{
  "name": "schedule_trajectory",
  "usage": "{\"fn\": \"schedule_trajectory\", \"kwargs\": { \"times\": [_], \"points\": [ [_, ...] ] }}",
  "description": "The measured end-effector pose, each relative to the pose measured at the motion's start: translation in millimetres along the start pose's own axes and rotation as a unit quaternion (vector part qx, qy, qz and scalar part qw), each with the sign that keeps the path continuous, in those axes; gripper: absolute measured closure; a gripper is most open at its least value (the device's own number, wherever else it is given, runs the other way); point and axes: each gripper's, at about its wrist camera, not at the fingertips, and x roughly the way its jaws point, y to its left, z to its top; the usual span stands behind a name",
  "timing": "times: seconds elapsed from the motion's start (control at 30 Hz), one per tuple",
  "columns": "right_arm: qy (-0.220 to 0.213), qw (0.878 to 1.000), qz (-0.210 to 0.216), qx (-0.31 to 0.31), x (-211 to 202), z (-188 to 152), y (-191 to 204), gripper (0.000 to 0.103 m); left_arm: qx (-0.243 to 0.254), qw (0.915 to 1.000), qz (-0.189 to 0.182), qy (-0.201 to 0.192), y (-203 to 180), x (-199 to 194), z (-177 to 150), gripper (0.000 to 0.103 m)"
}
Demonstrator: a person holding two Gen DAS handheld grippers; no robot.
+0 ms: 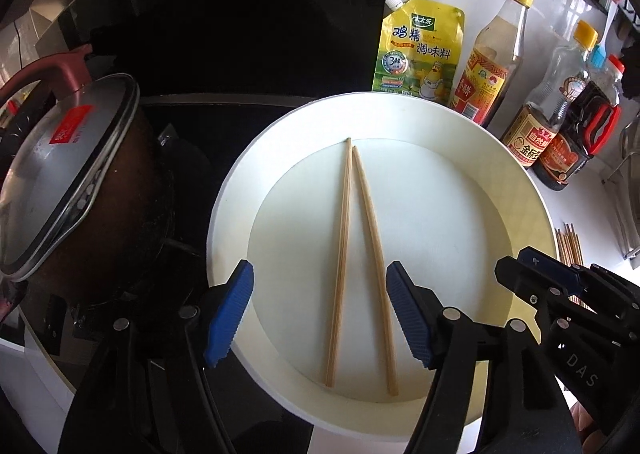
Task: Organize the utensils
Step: 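Withdraw both open tools from the basin back toward the chopstick pile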
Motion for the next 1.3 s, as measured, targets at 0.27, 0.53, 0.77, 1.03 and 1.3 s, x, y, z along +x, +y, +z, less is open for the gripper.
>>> {"fn": "schedule_trajectory", "kwargs": {
  "times": [0.27, 0.53, 0.77, 1.03, 1.3],
  "points": [
    [-0.018, 1.0, -0.004, -0.003, -35, -24, -3, 0.061, -0.003, 0.9999, 0.006, -0.016, -6, -34, -21, 0.027],
    [-0.021, 1.0, -0.013, -0.001, -64, -55, -22, 0.054, -0.003, 0.9997, 0.01, -0.02, -32, -54, -41, 0.018],
    [-0.022, 0.999, -0.028, 0.012, -94, -85, -58, 0.047, 0.016, 0.9995, 0.005, -0.025, -71, -68, -59, 0.013],
    [-0.02, 0.998, -0.048, 0.04, -121, -113, -108, 0.043, 0.048, 0.9986, -0.013, -0.016, -122, -72, -77, 0.012],
    [-0.014, 0.993, -0.087, 0.077, -137, -140, -168, 0.043, 0.084, 0.995, -0.053, -0.009, -181, -70, -92, 0.009]
  ]
}}
